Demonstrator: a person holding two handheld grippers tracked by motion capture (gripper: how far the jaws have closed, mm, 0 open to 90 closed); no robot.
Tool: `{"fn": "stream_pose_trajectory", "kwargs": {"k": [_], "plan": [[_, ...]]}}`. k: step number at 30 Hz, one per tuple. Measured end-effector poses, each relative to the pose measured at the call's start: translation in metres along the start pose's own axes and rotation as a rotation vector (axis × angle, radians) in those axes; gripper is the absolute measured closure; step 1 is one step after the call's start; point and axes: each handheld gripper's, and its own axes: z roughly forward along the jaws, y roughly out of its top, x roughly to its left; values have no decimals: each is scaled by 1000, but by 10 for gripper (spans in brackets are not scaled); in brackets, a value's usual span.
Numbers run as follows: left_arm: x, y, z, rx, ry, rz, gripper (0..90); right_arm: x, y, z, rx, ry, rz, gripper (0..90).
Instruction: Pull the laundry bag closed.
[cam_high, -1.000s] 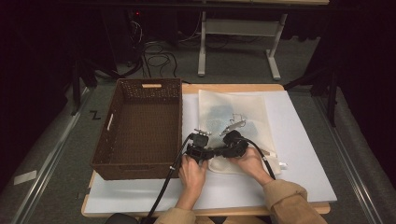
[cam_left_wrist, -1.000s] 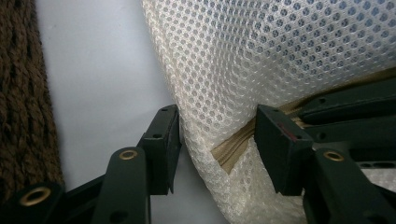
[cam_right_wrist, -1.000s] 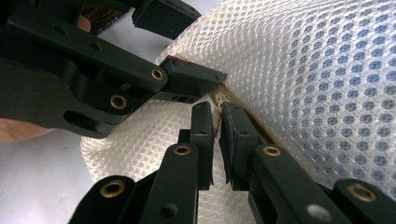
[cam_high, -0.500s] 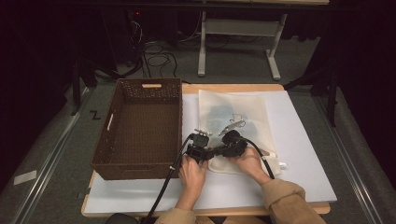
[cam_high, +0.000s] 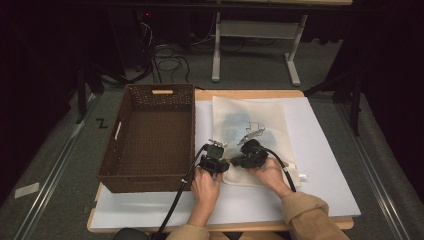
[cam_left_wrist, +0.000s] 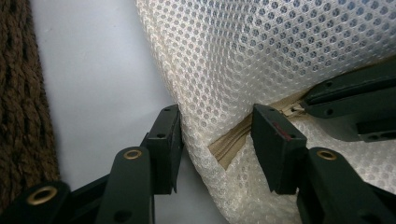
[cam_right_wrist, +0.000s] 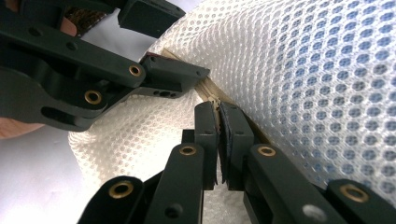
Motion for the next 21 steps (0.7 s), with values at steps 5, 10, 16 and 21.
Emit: {"fn": "stream_pose_trajectory", "kwargs": {"k": [5,10,16,21], "plan": [[0,-1,0,-5,-7,6,546,-3,-3,-3,-7,-2,-1,878],[1,-5,0,-25,-13,-1,547,-4,-7,-6,-12,-1,7,877],[1,-7,0,-37,-16,1,547,-5,-10,-10,-14,-5,18,877],[1,-8,0,-45,-16,2,549,-8,-14,-13,-22,-5,29,877]]}}
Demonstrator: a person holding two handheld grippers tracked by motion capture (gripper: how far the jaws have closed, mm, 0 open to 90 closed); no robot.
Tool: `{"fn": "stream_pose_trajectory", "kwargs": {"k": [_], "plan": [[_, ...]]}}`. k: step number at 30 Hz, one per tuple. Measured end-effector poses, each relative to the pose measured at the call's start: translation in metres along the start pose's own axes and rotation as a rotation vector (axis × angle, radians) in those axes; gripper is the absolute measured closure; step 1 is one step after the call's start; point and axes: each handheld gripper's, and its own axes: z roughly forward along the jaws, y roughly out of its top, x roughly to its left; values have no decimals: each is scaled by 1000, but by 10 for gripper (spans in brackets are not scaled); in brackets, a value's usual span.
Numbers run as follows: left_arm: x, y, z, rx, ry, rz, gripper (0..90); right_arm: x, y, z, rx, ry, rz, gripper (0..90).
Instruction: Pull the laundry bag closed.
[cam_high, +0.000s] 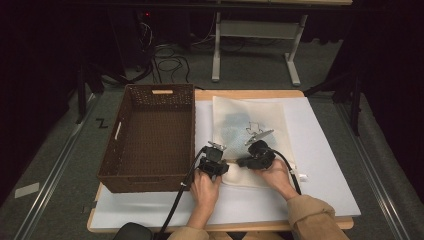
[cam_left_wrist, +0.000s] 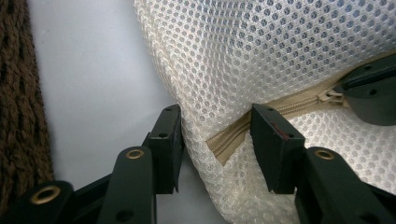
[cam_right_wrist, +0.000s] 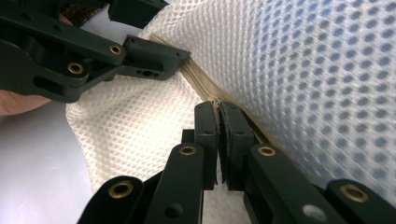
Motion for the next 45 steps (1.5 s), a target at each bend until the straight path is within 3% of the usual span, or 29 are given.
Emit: {"fn": "stream_pose_trajectory", "kwargs": {"k": [2,45], "plan": [[0,0,0,-2,1,1,550,0,-1,-2,-4,3,20,877],[0,-4,0,-20,-4,11,550,-10,-15,-19,-21,-1,35,877]]}}
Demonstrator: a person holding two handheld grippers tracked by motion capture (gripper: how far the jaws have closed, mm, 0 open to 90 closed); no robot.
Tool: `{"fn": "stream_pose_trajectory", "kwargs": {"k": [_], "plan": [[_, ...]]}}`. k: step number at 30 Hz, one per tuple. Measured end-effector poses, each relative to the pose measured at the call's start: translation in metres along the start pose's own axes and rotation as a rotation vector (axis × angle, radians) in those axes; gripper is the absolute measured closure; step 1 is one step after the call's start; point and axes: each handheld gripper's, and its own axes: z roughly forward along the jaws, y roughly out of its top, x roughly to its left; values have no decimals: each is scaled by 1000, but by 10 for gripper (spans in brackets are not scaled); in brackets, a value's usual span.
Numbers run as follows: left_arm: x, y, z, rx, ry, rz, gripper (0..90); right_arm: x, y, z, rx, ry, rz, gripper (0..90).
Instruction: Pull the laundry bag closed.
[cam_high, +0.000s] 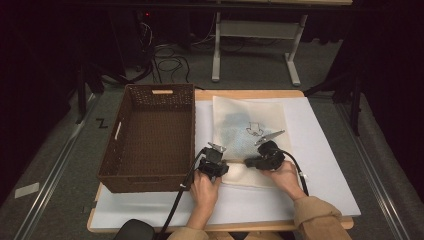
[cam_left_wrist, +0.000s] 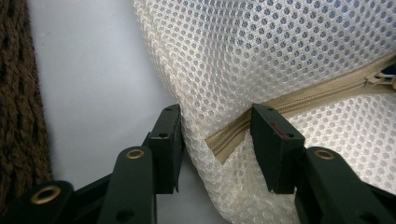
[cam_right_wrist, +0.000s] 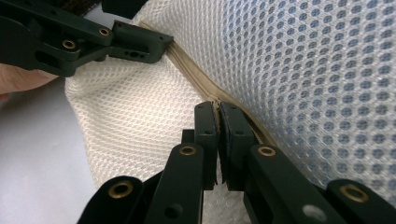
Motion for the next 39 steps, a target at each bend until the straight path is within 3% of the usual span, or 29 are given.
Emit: {"fn": "stream_pose_trajectory", "kwargs": {"k": [9,21,23,39], "plan": [[0,-1,0,-7,-1,0,550,-1,-2,-3,-9,-6,-17,877],[0,-2,0,-15,-2,1,550,-4,-5,-7,-15,-5,-10,876],[0,-2,0,-14,-1,1,550,-4,-5,-8,-14,-2,10,876],[0,-2,0,-8,-3,1,549,-5,-7,-10,-17,-8,5,876]]}}
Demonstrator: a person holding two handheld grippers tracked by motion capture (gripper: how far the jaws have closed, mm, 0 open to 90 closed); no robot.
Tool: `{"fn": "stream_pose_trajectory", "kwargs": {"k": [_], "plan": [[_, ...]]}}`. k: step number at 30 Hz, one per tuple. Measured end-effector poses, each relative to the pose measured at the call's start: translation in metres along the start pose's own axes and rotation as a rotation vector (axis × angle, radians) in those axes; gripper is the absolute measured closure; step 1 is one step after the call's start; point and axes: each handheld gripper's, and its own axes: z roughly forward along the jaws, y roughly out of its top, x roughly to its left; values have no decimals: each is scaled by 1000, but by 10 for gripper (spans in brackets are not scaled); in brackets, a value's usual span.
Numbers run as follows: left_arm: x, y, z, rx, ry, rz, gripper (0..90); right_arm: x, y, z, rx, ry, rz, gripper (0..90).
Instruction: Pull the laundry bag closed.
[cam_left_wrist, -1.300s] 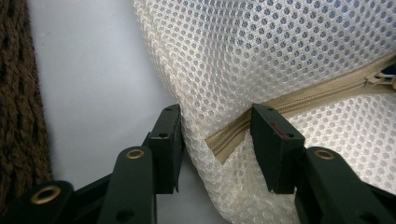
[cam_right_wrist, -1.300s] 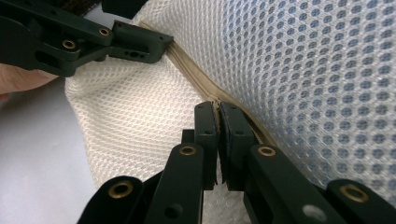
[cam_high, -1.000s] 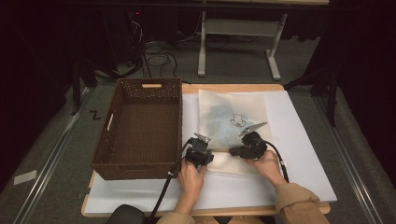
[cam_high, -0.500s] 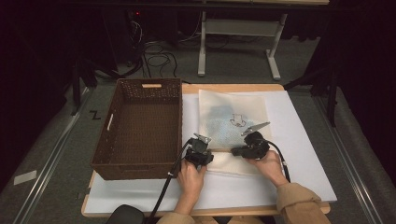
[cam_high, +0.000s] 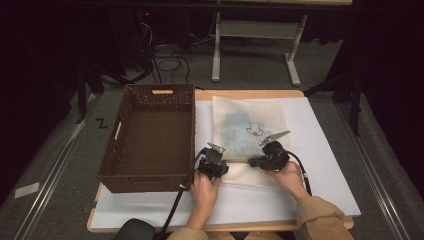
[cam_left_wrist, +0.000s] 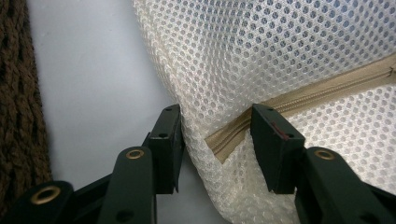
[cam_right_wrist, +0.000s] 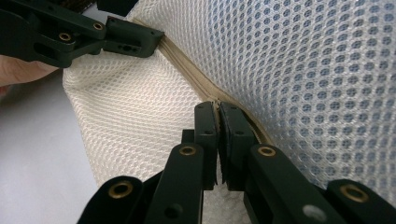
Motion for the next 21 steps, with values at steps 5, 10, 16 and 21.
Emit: {"fn": "stream_pose_trajectory", "kwargs": {"k": [5,10,16,21], "plan": [[0,0,0,0,1,0,549,-1,-1,-2,-2,-1,6,876],[0,0,0,0,-1,1,550,-1,-3,-4,-4,1,21,876],[0,0,0,-2,-1,4,549,-4,-5,-6,-16,0,14,877],[1,-1,0,-8,-2,4,549,-3,-6,-8,-13,0,26,876]]}}
